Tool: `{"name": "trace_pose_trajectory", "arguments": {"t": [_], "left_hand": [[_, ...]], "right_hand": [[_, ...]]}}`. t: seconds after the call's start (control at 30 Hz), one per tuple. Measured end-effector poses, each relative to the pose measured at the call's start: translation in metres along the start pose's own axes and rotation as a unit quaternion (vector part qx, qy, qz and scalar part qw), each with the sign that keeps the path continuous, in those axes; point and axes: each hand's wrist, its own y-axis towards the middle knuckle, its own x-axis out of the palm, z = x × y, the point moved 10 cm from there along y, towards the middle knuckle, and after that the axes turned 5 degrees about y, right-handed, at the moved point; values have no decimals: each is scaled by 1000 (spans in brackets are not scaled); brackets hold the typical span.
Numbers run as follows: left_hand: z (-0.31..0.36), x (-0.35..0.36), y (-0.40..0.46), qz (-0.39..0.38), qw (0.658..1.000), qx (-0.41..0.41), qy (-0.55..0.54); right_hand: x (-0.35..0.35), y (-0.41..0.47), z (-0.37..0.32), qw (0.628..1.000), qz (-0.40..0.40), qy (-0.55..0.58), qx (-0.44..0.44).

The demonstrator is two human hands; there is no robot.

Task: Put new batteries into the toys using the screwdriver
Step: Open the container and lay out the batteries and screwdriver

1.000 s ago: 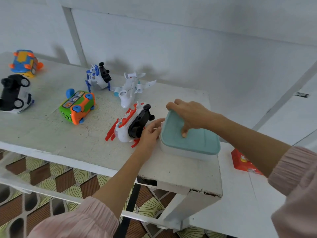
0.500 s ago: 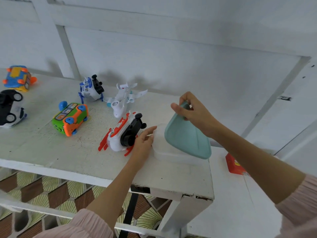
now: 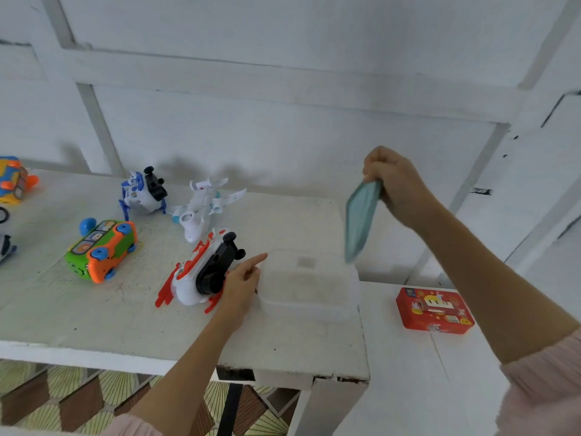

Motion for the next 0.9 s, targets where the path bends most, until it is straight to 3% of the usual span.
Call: {"name": "trace_pose_trajectory", "arguments": {"t": [0.27,0.47,0.6,0.67,0.77,0.9], "left_hand": [[0,8,1,-14,1000,-13,8],[4,17,13,-5,997,10,70],[14,25,31,-12,995,3,100],[21,25,40,-12,989,19,146],[31,22,47,-12,973,40,225],[60,21,33,-5,930,143,338]], "right_hand": [[-29,-41,25,993,-66,101,18],[-17,-90,113,964,-156,165,140],[-3,-107,140,945,-224,159,177],[1,-109,153,948,-251,85,177],[2,-104,160,957,-246,-113,101],[15,-100,152,918,-180,-351,-46]]}}
